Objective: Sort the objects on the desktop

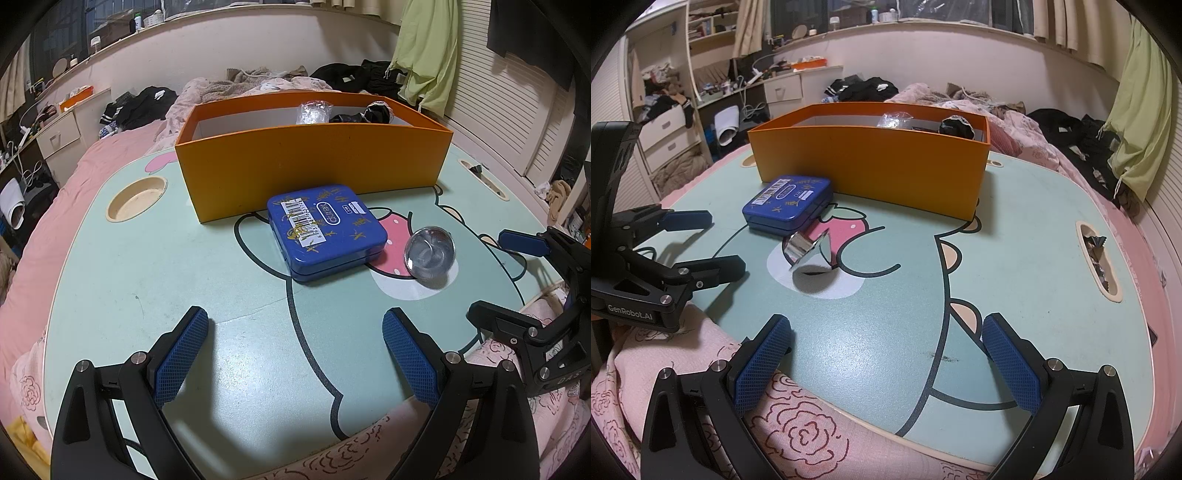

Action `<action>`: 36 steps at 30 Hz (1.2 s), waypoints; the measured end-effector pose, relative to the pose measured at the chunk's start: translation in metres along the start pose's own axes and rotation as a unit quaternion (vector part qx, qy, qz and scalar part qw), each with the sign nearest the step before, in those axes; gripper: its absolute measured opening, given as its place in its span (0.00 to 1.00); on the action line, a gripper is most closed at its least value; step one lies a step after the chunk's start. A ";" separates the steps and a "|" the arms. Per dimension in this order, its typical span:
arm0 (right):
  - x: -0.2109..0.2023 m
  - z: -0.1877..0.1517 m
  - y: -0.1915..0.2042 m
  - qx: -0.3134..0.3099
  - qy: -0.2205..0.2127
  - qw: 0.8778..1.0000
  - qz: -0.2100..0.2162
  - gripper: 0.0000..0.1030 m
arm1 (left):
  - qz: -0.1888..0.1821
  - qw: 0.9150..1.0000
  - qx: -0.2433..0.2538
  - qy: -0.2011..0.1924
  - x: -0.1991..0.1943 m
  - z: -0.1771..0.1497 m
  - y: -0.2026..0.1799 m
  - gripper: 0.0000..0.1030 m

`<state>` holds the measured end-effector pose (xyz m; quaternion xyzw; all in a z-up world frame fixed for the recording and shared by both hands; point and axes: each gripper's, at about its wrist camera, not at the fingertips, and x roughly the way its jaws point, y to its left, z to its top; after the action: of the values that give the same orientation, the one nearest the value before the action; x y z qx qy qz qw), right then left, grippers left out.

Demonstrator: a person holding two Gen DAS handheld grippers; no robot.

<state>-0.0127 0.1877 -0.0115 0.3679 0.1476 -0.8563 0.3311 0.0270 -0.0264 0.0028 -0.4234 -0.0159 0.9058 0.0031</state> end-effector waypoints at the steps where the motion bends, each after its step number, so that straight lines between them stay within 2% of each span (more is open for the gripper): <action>1: 0.000 0.000 0.000 0.000 0.000 1.000 0.000 1.00 | 0.000 1.000 0.000 0.000 0.000 0.000 0.000 0.92; 22: -0.001 0.001 0.003 0.001 -0.003 1.000 0.002 1.00 | 0.000 1.000 0.000 0.000 0.000 0.000 0.000 0.92; 28: -0.001 0.012 0.010 -0.004 -0.002 1.000 0.008 0.99 | -0.001 1.000 0.000 0.000 -0.001 -0.001 0.001 0.92; 31: -0.006 0.019 0.016 -0.023 -0.021 0.999 0.009 0.97 | 0.000 1.000 0.000 0.000 -0.001 -0.001 0.000 0.92; 36: 0.001 0.047 0.035 -0.051 -0.026 0.998 0.029 0.92 | -0.001 1.000 0.000 0.000 0.000 -0.001 0.001 0.92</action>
<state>-0.0145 0.1376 0.0195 0.3320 0.1713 -0.8471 0.3779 0.0281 -0.0271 0.0024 -0.4229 -0.0160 0.9060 0.0039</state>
